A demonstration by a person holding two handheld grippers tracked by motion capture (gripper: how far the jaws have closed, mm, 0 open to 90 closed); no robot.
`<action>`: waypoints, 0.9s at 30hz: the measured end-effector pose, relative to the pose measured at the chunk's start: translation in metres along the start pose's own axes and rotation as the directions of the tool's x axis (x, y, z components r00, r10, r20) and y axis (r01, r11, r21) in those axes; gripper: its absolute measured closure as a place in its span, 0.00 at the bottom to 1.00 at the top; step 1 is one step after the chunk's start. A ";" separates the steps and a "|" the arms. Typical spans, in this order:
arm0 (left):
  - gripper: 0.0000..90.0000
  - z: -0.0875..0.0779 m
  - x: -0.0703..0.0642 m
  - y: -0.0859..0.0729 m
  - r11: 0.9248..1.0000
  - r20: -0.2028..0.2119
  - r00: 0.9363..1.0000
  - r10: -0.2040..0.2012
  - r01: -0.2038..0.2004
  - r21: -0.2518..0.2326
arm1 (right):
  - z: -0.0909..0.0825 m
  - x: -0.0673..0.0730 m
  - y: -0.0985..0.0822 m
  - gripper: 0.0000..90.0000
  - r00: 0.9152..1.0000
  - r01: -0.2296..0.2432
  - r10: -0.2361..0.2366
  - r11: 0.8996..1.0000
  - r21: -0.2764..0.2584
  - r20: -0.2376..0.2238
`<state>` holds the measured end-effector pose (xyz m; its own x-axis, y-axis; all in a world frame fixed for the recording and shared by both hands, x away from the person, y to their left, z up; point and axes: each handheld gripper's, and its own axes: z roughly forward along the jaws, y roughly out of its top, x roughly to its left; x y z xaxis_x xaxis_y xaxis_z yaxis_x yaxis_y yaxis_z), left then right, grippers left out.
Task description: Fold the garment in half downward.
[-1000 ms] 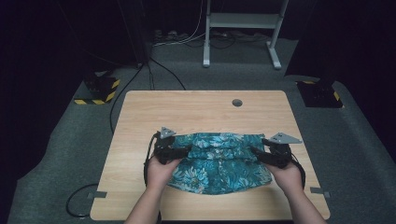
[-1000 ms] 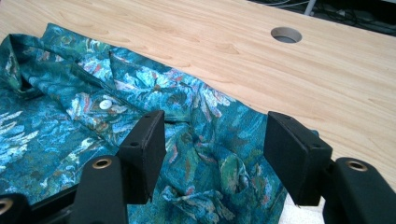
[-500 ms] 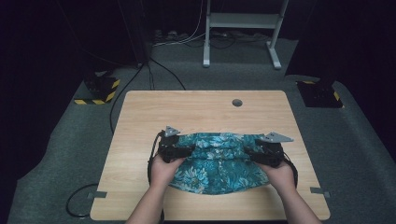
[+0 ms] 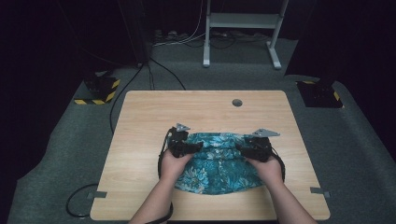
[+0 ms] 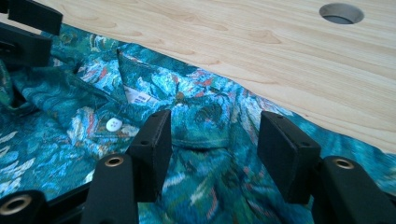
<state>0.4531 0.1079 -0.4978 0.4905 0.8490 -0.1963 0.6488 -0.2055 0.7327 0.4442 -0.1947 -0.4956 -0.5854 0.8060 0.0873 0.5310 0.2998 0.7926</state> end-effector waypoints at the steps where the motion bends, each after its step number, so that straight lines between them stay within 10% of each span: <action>1: 0.24 0.003 0.000 0.001 1.000 -0.002 1.000 0.000 0.000 0.005 | 0.002 0.000 0.000 0.52 1.000 -0.001 0.001 1.000 0.003 0.000; 27: 0.46 0.038 0.006 -0.006 0.998 -0.048 0.999 0.023 -0.020 0.066 | 0.046 -0.005 -0.007 0.60 0.998 -0.059 0.058 0.995 0.082 0.014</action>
<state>0.4742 0.0956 -0.5285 0.4769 0.8664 -0.1481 0.6761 -0.2540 0.6916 0.4715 -0.1770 -0.5293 -0.5446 0.8294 0.1248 0.6133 0.2923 0.7338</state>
